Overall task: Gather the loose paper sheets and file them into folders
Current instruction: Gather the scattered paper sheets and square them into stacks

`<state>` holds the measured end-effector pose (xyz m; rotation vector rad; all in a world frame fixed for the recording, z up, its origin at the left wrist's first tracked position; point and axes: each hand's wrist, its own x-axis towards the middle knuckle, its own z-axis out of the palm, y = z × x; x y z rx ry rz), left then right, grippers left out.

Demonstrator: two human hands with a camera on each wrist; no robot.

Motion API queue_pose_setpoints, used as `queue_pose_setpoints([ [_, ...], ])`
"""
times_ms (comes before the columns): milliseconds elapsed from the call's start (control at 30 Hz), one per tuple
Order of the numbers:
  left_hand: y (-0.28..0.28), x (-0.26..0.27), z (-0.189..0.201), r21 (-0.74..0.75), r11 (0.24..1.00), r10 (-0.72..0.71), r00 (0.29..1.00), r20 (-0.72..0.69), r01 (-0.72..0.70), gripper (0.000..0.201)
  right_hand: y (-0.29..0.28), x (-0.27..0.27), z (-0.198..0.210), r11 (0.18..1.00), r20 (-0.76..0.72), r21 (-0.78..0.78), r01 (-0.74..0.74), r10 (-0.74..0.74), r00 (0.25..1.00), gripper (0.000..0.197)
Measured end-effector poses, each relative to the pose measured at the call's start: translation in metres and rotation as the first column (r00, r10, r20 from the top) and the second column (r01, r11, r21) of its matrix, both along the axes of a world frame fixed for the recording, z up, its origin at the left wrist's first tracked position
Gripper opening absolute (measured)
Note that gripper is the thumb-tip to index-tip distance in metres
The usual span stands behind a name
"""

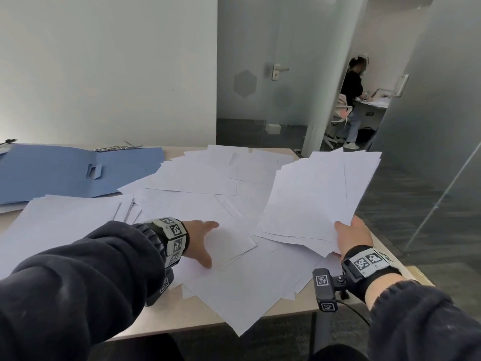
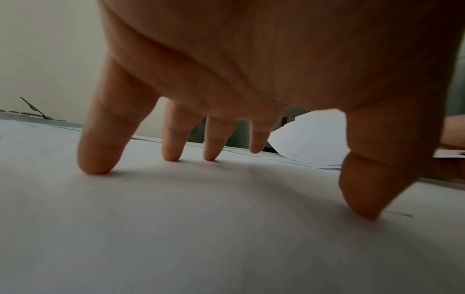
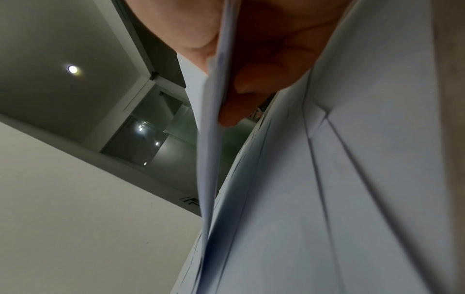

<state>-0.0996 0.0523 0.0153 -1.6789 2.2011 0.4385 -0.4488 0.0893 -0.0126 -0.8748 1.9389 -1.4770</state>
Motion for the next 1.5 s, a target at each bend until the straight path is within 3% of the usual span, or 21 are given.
queue_pose_setpoints([
  [200, 0.007, 0.003, 0.001, 0.028, 0.999, -0.032, 0.999, 0.044, 0.031, 0.132, 0.005, 0.001, 0.004, 0.999, -0.132, 0.014, -0.043, 0.044, 0.99, 0.028],
  [467, 0.012, 0.002, 0.001, -0.014, 1.0, -0.009, 1.0, -0.016, 0.008, 0.123, -0.001, 0.015, 0.0, 0.982, -0.152, 0.08, -0.172, 0.183, 0.971, 0.025],
  [700, 0.022, 0.004, 0.001, -0.062, 0.998, -0.01, 0.998, -0.063, 0.007, 0.115, 0.002, 0.028, -0.002, 0.94, -0.062, 0.149, -0.308, 0.319, 0.946, 0.018],
  [867, 0.032, -0.001, 0.0, -0.011, 0.998, -0.061, 0.99, -0.125, 0.06, 0.113, 0.001, 0.039, -0.007, 0.867, 0.102, 0.229, -0.443, 0.431, 0.897, 0.025],
  [1000, 0.039, -0.01, 0.0, 0.027, 0.994, -0.099, 0.974, -0.202, 0.106, 0.102, 0.001, 0.044, -0.004, 0.852, 0.158, 0.241, -0.465, 0.438, 0.885, 0.023],
  [1100, 0.034, -0.009, -0.001, 0.056, 0.998, -0.009, 0.955, -0.297, 0.027, 0.083, 0.003, 0.042, -0.001, 0.854, 0.168, 0.246, -0.458, 0.428, 0.888, 0.023],
  [1200, 0.014, 0.001, -0.003, -0.01, 0.985, 0.156, 0.927, -0.342, -0.17, 0.07, 0.005, 0.038, 0.001, 0.855, 0.162, 0.262, -0.447, 0.418, 0.894, 0.023],
  [1267, -0.005, 0.015, -0.007, -0.011, 0.931, 0.333, 0.866, -0.374, -0.364, 0.075, 0.006, 0.036, 0.001, 0.853, 0.156, 0.274, -0.444, 0.416, 0.896, 0.023],
  [1367, -0.027, 0.037, -0.01, 0.085, 0.801, 0.556, 0.683, -0.474, -0.593, 0.081, 0.007, 0.034, 0.002, 0.85, 0.175, 0.272, -0.452, 0.418, 0.891, 0.025],
  [1500, -0.042, 0.051, -0.009, 0.15, 0.685, 0.613, 0.453, -0.647, -0.713, 0.051, 0.009, 0.036, 0.005, 0.832, 0.192, 0.274, -0.483, 0.445, 0.875, 0.023],
])
